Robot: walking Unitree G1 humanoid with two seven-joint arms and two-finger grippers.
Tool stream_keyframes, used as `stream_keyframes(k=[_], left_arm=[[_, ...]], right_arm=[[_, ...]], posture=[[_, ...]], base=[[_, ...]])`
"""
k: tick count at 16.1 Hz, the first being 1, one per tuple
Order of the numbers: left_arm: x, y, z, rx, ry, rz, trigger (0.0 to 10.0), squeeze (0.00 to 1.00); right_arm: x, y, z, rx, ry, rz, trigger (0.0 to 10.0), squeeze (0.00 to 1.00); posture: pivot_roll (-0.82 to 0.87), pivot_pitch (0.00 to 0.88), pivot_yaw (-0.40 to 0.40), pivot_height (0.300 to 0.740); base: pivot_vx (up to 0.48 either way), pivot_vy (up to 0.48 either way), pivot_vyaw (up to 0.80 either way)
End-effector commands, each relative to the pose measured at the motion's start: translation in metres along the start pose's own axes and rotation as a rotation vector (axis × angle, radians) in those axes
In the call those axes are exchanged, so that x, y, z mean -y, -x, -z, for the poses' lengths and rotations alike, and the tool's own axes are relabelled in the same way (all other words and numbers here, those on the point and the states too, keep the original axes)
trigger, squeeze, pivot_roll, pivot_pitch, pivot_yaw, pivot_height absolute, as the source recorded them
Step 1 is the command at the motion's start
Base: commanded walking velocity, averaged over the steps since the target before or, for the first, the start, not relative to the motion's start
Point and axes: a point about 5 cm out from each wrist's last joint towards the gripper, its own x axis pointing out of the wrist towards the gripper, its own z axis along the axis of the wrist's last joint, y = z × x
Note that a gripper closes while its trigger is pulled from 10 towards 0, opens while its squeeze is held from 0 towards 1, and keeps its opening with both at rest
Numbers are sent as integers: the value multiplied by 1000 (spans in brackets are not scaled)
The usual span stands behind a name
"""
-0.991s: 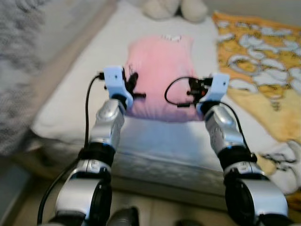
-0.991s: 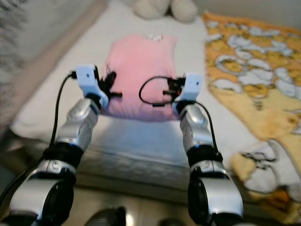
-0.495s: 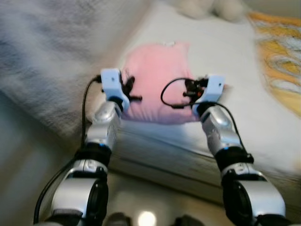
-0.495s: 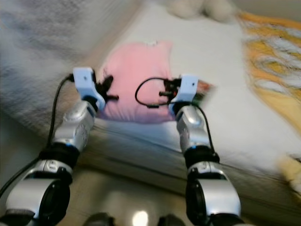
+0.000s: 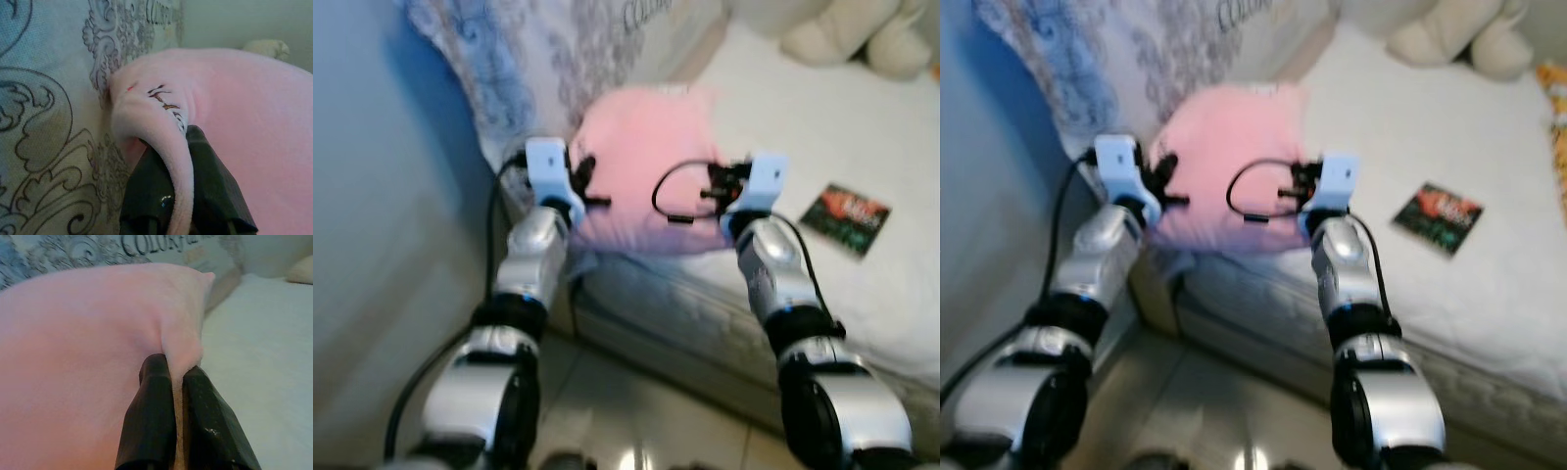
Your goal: Clean up the room
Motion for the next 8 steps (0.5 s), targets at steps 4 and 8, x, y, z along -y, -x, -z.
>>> stream_keyframes(k=[4, 8], left_arm=[[1, -2, -7, 35, -16, 17, 0, 0], [3, -2, -5, 32, -15, 16, 0, 0]], right_arm=[[15, 4, -1, 5, 31, 62, 0, 0], [16, 4, -3, 19, 40, 71, 0, 0]], posture=[[62, 14, -37, 740], [59, 21, -43, 740]], base=[[448, 0, -306], [448, 0, 0]])
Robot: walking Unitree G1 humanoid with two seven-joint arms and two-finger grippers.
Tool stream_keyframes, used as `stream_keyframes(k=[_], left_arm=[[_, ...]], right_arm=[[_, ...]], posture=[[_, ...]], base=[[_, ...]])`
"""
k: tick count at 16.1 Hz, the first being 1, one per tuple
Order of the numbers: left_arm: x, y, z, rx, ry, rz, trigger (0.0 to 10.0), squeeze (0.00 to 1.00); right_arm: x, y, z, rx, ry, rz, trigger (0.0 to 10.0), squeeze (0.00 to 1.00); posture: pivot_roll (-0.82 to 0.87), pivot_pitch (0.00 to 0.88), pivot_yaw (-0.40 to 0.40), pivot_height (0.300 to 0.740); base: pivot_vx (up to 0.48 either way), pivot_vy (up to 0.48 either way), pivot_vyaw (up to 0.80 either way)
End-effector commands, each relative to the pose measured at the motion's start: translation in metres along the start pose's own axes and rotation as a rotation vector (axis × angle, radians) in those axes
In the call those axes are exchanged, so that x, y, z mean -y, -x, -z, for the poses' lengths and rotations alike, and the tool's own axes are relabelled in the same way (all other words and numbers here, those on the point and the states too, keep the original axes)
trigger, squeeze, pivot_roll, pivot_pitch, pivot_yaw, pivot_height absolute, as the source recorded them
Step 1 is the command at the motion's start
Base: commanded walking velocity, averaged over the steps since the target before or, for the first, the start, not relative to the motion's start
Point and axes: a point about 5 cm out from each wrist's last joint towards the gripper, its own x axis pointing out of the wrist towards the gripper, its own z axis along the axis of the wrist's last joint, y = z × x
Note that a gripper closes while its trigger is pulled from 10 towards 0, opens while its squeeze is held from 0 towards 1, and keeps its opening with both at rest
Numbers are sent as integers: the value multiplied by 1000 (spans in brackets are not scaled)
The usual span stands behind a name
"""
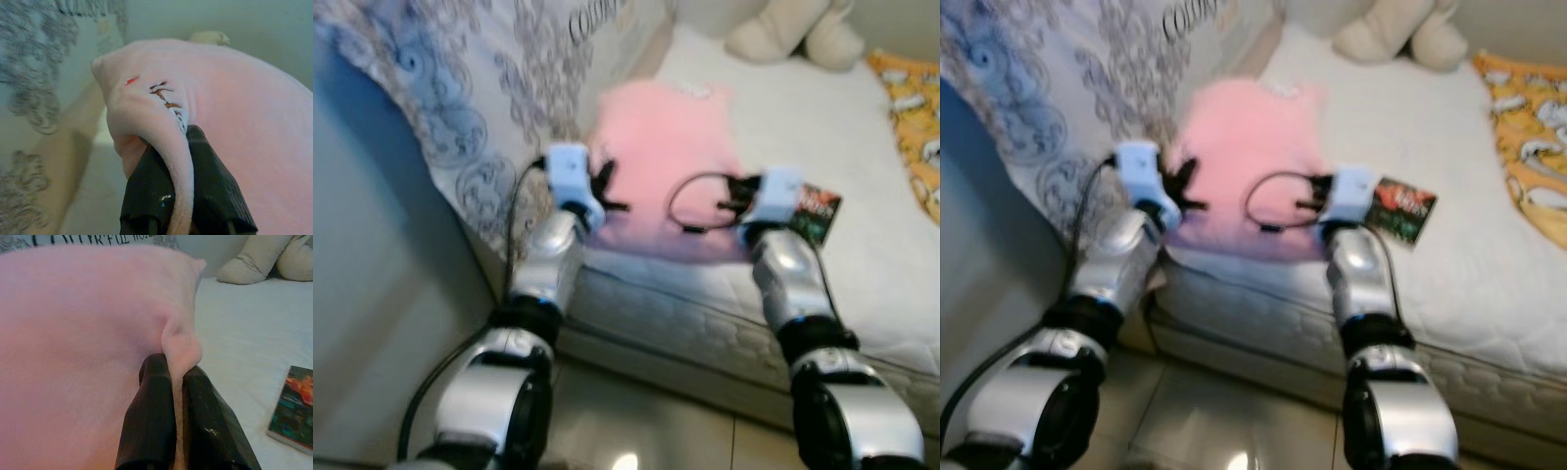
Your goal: Clean up the room
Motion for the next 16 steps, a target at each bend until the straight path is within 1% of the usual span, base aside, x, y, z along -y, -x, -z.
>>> stream_keyframes(k=[1, 8, 9, 10, 11, 13, 15, 16], left_arm=[[-15, 1, -10, 36, -18, -45, 0, 0], [-15, 0, -8, 26, -17, -39, 0, 0], [-17, 0, -8, 20, -2, -40, 0, 0], [-19, 0, -6, -1, 57, -29, 0, 0], [-20, -1, -6, -10, 61, -21, 0, 0], [-26, -2, -9, -32, 28, -2, 0, 0], [-23, -7, -12, -51, -14, 42, 0, 0], [-21, -8, -11, -62, -15, 48, 0, 0]], right_arm=[[-4, -3, -11, 45, 5, -1, 0, 0], [-5, -4, -11, 44, 5, -6, 0, 0], [-5, -4, -11, 44, 5, -7, 0, 0], [-6, -4, -11, 40, 2, -9, 0, 0], [-6, -4, -10, 39, 0, -9, 0, 0], [-8, -4, -8, 30, -1, -16, 0, 0], [-9, -3, -8, 31, -3, -19, 0, 0], [-9, -3, -8, 30, -4, -18, 0, 0]], posture=[[59, 21, -45, 740], [58, 22, -49, 740], [58, 25, -53, 740], [56, 28, -57, 740], [57, 30, -58, 740], [53, 38, -58, 740], [44, 49, -52, 740], [40, 56, -47, 740]], base=[[450, 0, 0], [450, 0, 0], [450, 0, 0], [450, 0, 0], [450, 0, 0], [450, 0, 0], [450, 0, 0], [450, 0, 0]])
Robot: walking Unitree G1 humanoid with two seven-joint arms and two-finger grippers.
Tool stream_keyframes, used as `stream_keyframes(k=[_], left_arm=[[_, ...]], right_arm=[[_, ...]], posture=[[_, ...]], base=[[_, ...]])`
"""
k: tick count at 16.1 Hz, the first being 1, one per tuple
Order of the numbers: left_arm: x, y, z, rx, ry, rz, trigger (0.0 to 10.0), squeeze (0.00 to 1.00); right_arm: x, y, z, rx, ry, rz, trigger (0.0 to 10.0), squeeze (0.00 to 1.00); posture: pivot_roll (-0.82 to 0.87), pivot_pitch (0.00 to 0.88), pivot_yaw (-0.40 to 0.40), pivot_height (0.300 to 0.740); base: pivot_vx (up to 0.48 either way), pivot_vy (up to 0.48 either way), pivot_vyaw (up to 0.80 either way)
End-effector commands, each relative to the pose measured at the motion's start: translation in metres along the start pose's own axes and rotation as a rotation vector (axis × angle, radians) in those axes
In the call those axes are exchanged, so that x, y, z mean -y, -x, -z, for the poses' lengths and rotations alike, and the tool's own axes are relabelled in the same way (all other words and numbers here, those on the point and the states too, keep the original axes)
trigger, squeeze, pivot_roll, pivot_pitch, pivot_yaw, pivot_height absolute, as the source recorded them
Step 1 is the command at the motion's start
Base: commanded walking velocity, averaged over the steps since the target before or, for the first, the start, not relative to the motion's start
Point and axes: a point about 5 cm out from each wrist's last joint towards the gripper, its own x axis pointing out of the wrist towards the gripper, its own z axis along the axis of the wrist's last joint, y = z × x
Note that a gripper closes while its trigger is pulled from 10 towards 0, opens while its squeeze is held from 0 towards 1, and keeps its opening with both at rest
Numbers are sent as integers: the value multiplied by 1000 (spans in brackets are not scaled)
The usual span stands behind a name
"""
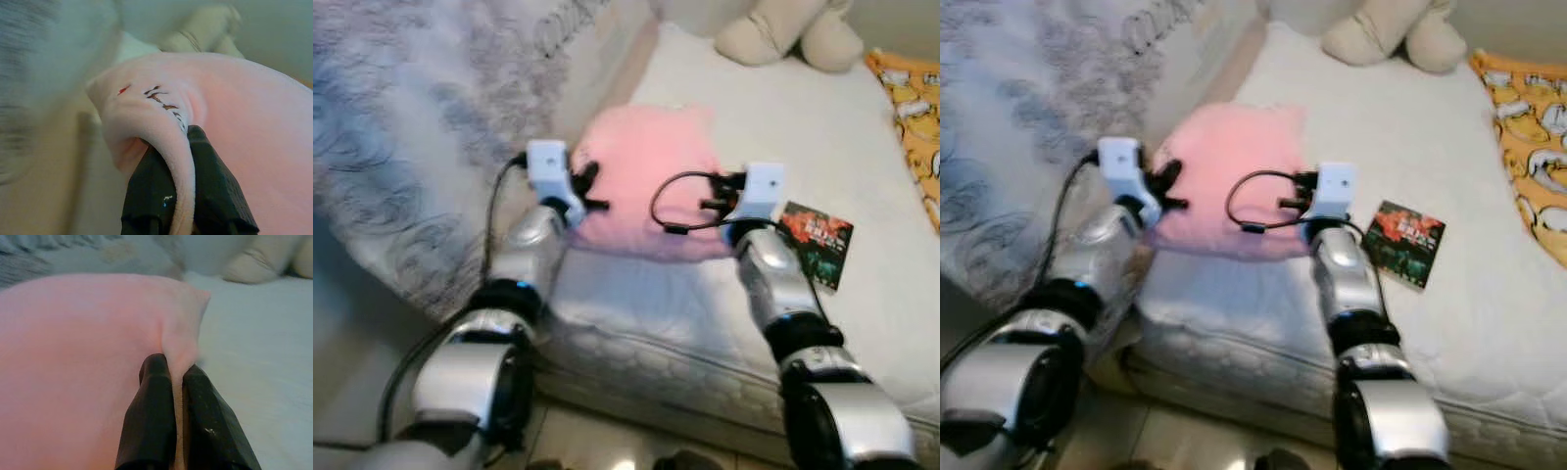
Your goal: Clean up the room
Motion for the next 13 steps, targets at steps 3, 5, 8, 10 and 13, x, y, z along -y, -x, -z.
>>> stream_keyframes(k=[3, 5, 8, 10, 13], left_arm=[[1, -7, -14, -9, -56, 46, 0, 0], [1, -11, -19, -34, -94, 33, 0, 0], [-5, -11, -19, -74, -134, -12, 10000, 0], [-14, -7, -13, -96, -117, -63, 10000, 0], [-27, 1, -3, -140, -203, -127, 10000, 0]], right_arm=[[-1, -6, -14, 45, -9, 8, 0, 0], [-3, -11, -11, -16, -38, -30, 0, 0], [-13, -15, 2, -130, -80, -63, 10000, 0], [-27, -13, 15, -188, -127, -101, 10000, 0], [-43, -10, 26, -219, -100, -117, 10000, 0]], posture=[[17, 88, -25, 740], [0, 120, -10, 740], [-10, 180, 0, 740], [-8, 230, -4, 740], [-24, 256, -12, 740]], base=[[469, 0, 0], [480, 0, 0], [80, 0, 0], [0, 0, 0], [0, 0, 0]])
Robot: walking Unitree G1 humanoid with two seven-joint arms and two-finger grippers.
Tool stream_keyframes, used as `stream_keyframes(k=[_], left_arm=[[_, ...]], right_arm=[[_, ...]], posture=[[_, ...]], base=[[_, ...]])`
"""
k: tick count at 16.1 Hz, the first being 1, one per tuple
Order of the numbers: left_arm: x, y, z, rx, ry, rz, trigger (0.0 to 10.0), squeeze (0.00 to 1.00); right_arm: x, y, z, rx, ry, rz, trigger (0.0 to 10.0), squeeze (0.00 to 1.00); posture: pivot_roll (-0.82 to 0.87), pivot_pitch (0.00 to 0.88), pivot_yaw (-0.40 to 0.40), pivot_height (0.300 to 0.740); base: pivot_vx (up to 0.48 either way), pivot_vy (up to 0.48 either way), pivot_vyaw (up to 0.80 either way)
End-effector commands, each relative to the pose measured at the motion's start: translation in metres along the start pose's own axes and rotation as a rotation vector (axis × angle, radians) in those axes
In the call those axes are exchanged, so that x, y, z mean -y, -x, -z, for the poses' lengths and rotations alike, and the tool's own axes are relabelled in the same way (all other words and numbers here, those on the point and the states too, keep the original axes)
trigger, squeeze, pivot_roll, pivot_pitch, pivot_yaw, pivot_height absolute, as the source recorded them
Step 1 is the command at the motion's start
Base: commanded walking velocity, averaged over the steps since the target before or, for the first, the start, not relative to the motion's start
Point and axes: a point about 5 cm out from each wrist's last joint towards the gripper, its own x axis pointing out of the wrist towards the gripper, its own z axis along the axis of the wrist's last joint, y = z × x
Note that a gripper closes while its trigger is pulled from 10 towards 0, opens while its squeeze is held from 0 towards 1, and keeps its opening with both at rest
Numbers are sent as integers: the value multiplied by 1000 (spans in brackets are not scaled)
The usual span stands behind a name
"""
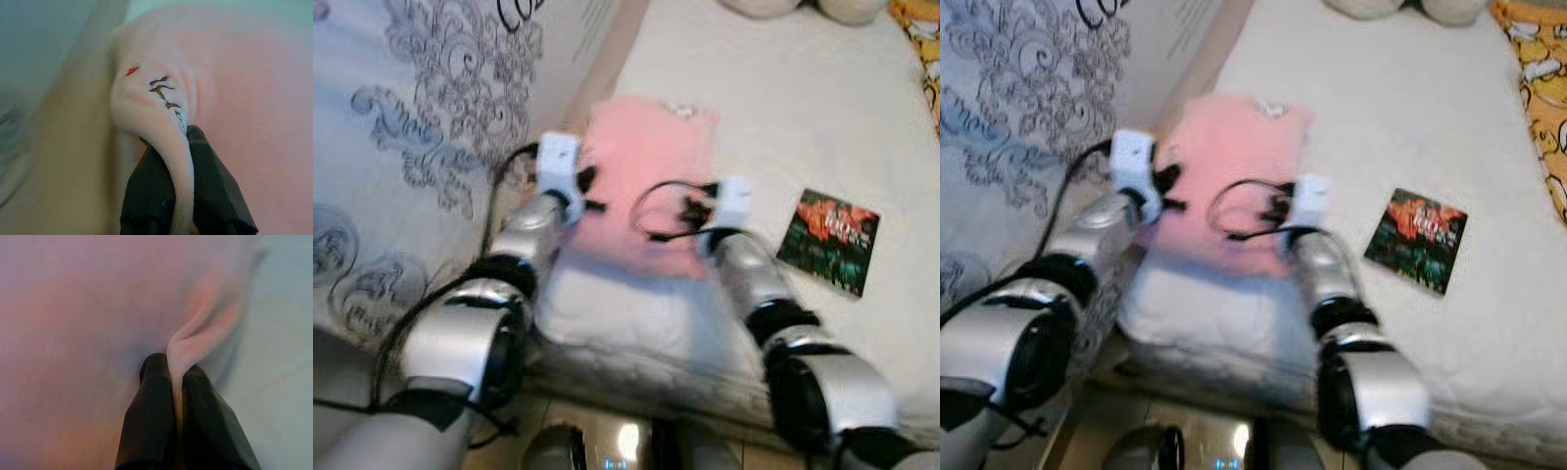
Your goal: Clean up the room
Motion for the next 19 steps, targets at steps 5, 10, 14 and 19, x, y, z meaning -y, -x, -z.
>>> stream_keyframes(k=[5, 10, 14, 19], left_arm=[[-21, 5, -8, 32, -68, -48, 10000, 0], [-20, 5, -4, 16, -112, -71, 10000, 227], [-21, 4, -11, 39, -85, -87, 10000, 1000], [-28, 7, -11, 77, -50, -124, 10000, 1000]], right_arm=[[-22, 1, 16, -23, 12, -48, 10000, 0], [-12, 4, 22, -39, -6, -2, 10000, 0], [-1, 4, 13, 8, 8, 49, 10000, 1000], [2, 7, 5, 88, 10, 72, 10000, 1000]], posture=[[-29, 258, -9, 740], [-35, 241, -11, 740], [-35, 219, -3, 740], [-28, 139, -3, 740]], base=[[0, 0, 0], [0, 0, 0], [0, 0, 0], [0, 0, 0]])
